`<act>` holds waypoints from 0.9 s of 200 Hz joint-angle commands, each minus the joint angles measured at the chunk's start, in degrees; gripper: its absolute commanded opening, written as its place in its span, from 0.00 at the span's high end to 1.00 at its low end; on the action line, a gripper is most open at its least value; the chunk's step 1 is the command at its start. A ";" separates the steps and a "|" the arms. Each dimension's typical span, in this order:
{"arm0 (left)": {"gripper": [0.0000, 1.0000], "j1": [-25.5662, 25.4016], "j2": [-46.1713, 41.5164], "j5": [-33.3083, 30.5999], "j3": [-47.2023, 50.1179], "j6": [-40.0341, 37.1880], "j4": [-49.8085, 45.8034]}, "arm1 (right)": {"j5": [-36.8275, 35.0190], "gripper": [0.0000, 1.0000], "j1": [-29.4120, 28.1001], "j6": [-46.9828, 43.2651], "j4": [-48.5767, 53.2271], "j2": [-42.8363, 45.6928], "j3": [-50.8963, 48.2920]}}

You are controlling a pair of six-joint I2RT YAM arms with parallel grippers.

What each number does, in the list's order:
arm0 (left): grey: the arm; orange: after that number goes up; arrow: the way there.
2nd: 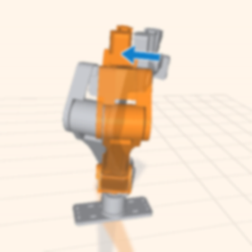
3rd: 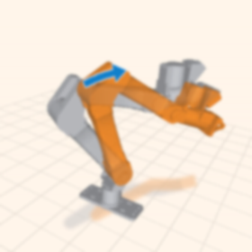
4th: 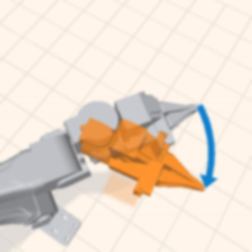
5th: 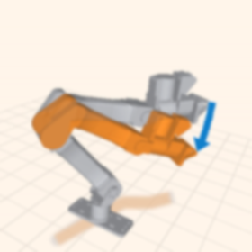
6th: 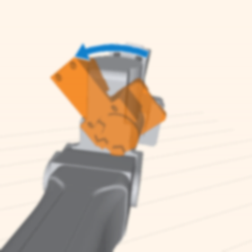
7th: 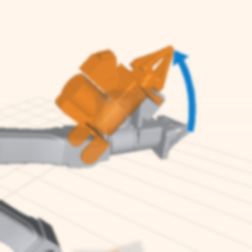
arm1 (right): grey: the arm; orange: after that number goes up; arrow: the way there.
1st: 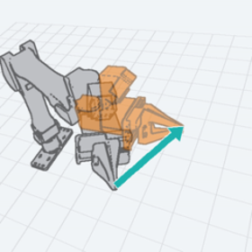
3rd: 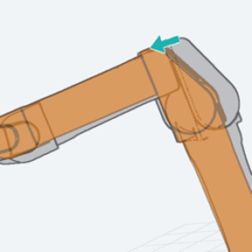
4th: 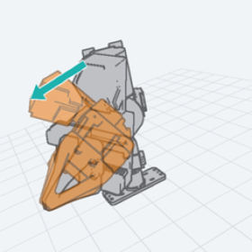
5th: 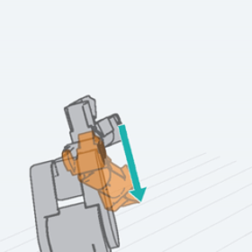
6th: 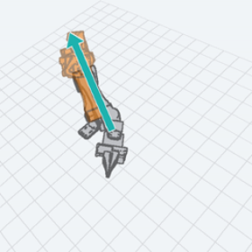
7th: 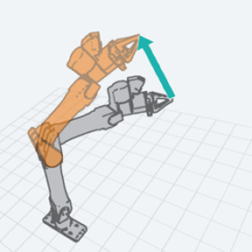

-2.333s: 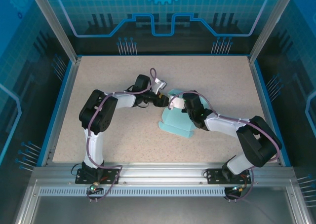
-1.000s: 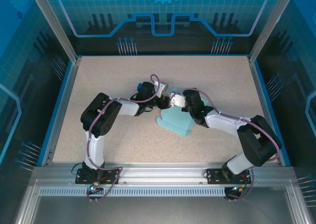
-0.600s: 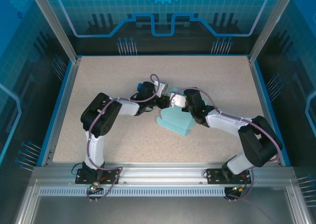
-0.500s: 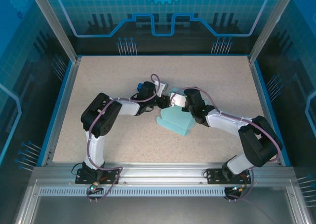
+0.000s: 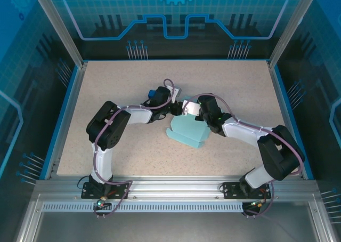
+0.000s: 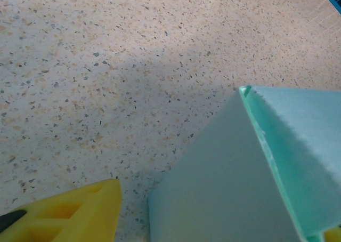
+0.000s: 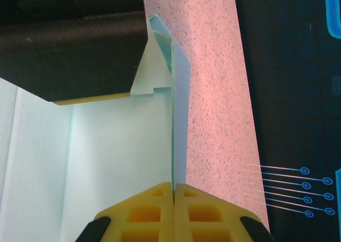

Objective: Fold the paper box

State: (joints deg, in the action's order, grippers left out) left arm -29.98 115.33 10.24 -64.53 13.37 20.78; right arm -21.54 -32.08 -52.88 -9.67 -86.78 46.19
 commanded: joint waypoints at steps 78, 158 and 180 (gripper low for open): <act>0.76 -0.31 0.21 -8.87 -3.93 2.32 -1.38 | 7.46 1.00 0.59 5.88 10.63 1.42 2.86; 0.79 -2.89 1.19 -12.23 -4.94 2.64 -0.19 | 8.97 1.00 0.85 10.08 11.29 3.11 2.85; 0.71 -3.00 1.82 -11.39 -5.88 2.54 -1.43 | 9.68 1.00 1.35 10.83 11.65 3.76 2.73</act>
State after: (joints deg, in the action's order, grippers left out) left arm -33.54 115.81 1.93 -67.48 14.20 18.85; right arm -15.73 -31.20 -44.27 -2.55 -84.84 49.10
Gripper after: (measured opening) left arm 0.267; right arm 0.052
